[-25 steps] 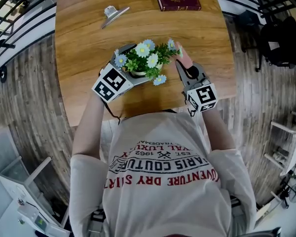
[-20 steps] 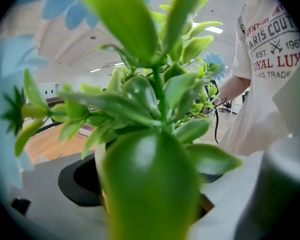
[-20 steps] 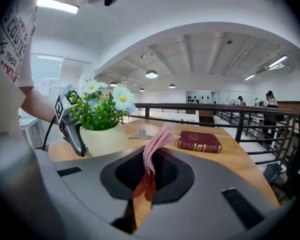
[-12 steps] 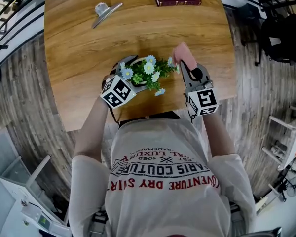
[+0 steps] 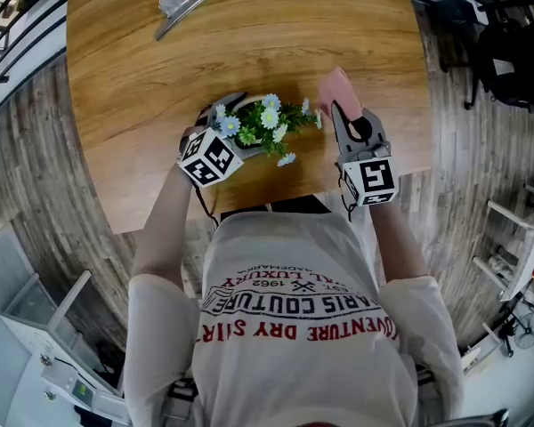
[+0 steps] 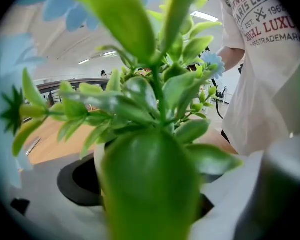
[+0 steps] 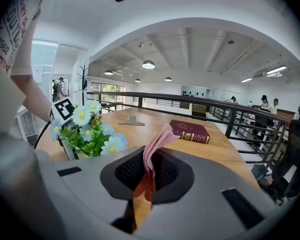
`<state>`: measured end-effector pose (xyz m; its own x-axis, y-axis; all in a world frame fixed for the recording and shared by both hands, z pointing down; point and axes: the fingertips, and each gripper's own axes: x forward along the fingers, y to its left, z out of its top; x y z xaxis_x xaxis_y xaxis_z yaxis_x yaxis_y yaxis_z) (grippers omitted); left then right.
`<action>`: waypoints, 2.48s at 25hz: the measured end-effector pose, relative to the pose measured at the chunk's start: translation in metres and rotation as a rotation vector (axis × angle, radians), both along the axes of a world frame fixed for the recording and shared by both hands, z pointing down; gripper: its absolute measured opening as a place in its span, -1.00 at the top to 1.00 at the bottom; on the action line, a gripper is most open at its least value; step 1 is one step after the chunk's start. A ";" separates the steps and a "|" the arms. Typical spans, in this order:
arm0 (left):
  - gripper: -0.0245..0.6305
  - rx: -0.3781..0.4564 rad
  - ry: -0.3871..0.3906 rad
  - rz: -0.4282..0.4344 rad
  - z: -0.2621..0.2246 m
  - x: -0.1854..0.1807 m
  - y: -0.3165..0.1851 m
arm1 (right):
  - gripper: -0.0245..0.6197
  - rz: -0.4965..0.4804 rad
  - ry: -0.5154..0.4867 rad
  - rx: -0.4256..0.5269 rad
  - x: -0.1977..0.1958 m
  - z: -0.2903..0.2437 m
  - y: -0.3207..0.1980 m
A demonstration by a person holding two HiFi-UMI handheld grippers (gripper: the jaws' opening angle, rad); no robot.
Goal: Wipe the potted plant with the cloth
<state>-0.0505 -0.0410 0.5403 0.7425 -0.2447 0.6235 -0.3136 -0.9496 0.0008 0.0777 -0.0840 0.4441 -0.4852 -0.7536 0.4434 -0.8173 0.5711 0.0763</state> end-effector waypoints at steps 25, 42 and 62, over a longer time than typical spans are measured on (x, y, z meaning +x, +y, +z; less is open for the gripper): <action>0.46 0.343 0.267 -0.674 -0.193 -0.103 -0.006 | 0.80 -0.073 -0.026 0.211 -0.059 -0.097 0.019; 0.87 0.449 0.253 -0.807 -0.262 -0.142 0.005 | 0.80 -0.167 -0.145 0.341 -0.098 -0.161 0.012; 0.87 0.449 0.256 -0.848 -0.260 -0.150 -0.005 | 0.80 -0.172 -0.174 0.318 -0.096 -0.155 0.008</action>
